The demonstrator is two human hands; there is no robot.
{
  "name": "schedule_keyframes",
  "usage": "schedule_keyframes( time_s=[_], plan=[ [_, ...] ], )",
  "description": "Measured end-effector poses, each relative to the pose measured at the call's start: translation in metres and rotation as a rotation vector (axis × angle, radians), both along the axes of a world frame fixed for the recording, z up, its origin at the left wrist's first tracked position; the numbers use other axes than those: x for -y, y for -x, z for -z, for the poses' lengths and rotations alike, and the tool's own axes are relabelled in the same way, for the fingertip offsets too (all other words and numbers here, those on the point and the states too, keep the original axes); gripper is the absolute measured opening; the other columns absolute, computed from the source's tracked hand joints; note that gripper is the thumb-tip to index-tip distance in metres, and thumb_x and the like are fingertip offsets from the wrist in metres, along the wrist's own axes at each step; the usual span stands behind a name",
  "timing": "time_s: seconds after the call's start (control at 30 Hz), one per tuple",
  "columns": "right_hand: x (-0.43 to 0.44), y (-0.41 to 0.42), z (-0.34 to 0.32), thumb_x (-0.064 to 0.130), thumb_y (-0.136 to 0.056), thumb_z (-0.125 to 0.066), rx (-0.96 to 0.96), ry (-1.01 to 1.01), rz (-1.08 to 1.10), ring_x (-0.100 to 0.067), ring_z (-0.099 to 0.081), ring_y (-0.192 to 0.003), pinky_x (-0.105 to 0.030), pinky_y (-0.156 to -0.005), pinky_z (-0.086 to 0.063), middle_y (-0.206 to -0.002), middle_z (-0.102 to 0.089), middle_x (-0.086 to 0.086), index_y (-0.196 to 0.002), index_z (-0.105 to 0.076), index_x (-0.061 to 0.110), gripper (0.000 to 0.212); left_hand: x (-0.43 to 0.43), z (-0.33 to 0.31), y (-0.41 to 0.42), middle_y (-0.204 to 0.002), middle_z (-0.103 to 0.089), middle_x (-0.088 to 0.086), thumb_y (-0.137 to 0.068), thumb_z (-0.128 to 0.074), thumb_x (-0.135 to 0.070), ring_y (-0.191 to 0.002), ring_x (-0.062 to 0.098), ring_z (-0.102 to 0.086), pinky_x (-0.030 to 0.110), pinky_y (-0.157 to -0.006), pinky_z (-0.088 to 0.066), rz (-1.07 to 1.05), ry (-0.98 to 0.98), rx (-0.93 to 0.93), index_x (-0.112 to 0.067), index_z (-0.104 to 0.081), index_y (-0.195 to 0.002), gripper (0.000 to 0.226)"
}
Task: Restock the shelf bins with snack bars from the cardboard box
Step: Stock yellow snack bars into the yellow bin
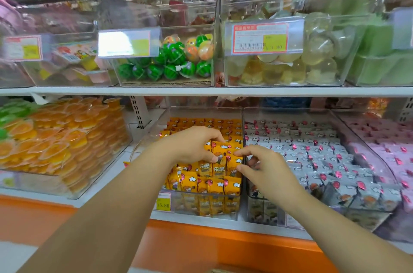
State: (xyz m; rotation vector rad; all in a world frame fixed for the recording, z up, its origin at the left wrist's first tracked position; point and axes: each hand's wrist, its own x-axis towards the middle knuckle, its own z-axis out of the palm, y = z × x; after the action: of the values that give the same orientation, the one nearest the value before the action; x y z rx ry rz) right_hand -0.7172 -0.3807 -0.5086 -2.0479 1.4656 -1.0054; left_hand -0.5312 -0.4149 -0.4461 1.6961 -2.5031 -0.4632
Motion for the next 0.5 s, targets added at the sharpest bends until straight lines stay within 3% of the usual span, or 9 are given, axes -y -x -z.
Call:
schedule_keyframes(
  time_s=[0.1,0.23,0.33,0.5],
  plan=[
    [0.001,-0.001,0.001,0.019,-0.087,-0.066,-0.001,0.005,0.003,0.000,-0.047,-0.068,-0.010,-0.062,-0.034,-0.076,-0.047,0.017,-0.113,-0.064,0.030,0.028,0.007,0.008,0.002,-0.140,-0.047,-0.001,-0.089,-0.065,-0.026,-0.129,0.022,-0.042,0.028,-0.095,-0.034,-0.023,0.009,-0.010,-0.025,-0.051,-0.128,0.042],
    [0.005,-0.003,-0.002,0.019,-0.089,-0.063,-0.004,0.013,0.020,-0.003,-0.048,-0.062,-0.010,-0.057,-0.034,-0.071,-0.046,0.015,-0.117,-0.062,0.030,0.030,0.010,0.014,0.002,-0.145,-0.044,0.000,-0.088,-0.066,-0.025,-0.134,0.021,-0.039,0.033,-0.105,-0.033,-0.062,0.032,-0.051,-0.024,-0.050,-0.133,0.047],
    [0.005,-0.004,-0.004,0.019,-0.090,-0.063,-0.011,0.015,0.028,0.000,-0.046,-0.062,-0.009,-0.056,-0.033,-0.070,-0.042,0.019,-0.119,-0.062,0.029,0.031,0.006,0.013,-0.001,-0.140,-0.050,-0.003,-0.088,-0.066,-0.026,-0.130,0.018,-0.043,0.030,-0.101,-0.034,-0.050,0.025,-0.116,-0.026,-0.054,-0.128,0.042],
    [-0.003,0.000,-0.002,0.023,-0.088,-0.064,-0.089,0.054,-0.023,0.002,-0.047,-0.073,-0.007,-0.062,-0.035,-0.077,-0.046,0.022,-0.116,-0.062,0.031,0.029,0.003,0.004,-0.009,-0.148,-0.040,-0.006,-0.089,-0.063,-0.032,-0.137,0.016,-0.034,0.034,-0.109,-0.031,-0.016,-0.015,-0.039,-0.030,-0.050,-0.132,0.045]
  ],
)
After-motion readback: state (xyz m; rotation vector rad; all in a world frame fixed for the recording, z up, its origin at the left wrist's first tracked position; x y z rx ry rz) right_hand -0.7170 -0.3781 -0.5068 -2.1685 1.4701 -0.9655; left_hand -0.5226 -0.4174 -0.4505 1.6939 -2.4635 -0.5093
